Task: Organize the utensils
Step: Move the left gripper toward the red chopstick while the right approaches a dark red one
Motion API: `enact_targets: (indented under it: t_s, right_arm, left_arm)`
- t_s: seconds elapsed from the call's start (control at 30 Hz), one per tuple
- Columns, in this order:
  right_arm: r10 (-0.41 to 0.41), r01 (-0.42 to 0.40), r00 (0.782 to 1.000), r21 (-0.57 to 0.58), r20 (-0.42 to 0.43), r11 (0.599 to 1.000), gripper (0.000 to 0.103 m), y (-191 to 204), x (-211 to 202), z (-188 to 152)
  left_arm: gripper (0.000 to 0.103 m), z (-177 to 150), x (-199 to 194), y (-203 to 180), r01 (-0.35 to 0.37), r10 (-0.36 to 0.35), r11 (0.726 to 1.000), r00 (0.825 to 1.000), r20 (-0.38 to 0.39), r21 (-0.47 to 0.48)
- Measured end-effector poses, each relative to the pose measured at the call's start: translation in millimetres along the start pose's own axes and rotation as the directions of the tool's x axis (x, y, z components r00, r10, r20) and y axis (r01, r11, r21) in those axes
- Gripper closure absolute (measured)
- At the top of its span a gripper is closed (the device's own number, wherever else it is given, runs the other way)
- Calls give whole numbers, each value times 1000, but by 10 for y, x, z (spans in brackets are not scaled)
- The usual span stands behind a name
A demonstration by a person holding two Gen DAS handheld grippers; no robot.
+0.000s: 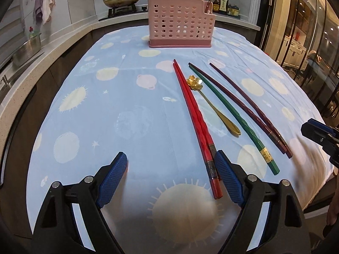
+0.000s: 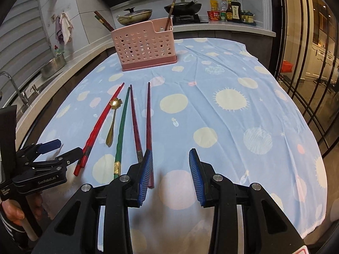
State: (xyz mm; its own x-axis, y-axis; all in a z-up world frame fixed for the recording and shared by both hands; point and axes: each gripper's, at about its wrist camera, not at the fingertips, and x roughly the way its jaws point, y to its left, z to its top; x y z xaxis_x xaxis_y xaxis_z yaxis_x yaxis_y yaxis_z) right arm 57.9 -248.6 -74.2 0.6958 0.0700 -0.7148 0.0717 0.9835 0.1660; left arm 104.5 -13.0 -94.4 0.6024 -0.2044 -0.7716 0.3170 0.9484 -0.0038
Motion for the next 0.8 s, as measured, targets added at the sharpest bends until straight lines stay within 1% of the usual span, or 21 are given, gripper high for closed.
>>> enact_targets:
  t_s: [0.27,0.5,0.53,0.73,0.8]
  right_arm:
    - [4,-4,1000,-1,-11,1000,67,24,27,-15]
    - [4,-4,1000,-1,-10,1000,67,18,27,-8]
    - [6,-6,1000,-2,-10,1000,67,22,28,-7]
    - [16,-16,1000,-12,-16,1000,67,72,66,-1]
    - [18,-19,1000,-16,-20,1000,67,89,94,1]
  left_arm:
    - [21,-12,16,18,-1,1,1000,1000,3,5]
    - [21,-20,-12,156,-26,26,999,1000,-3,-26]
    - [23,-20,-21,156,-25,24,999,1000,-5,-28]
    - [23,-27,-70,14,8,-8,1000,1000,4,4]
    - [23,-41,-32,-18,-7,7,1000,1000,-1,17]
